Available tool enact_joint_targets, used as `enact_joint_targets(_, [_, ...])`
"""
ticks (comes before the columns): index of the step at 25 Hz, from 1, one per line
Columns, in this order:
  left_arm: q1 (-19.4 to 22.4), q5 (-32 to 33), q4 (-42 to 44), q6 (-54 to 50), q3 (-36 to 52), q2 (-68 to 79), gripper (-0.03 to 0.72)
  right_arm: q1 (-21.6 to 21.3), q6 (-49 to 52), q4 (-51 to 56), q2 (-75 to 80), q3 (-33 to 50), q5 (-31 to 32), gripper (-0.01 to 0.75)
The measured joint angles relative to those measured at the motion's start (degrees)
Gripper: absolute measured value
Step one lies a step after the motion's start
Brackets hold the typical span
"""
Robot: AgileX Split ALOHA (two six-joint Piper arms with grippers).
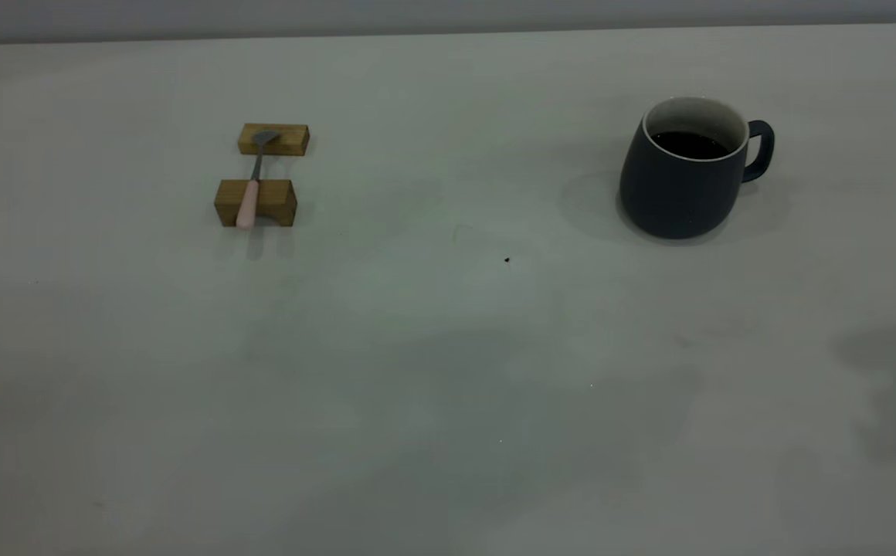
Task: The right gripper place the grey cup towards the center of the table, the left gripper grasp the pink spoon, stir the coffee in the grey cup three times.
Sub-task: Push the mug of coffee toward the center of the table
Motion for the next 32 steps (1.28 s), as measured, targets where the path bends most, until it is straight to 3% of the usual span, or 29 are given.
enact_joint_targets(6, [0.00,0.00,0.00,0.00,0.00,0.00,0.438,0.00,-10.02,-0.36,18.11,-4.43,-9.76,0.677])
enact_joint_targets(24, [0.00,0.00,0.00,0.00,0.00,0.00,0.438,2.89,-30.86,-7.64,57.41,-33.59,-8.09,0.634])
enact_joint_targets(32, [0.00,0.00,0.00,0.00,0.00,0.00,0.438,4.03,-42.55,-9.49,64.88,-38.86,-8.01,0.630])
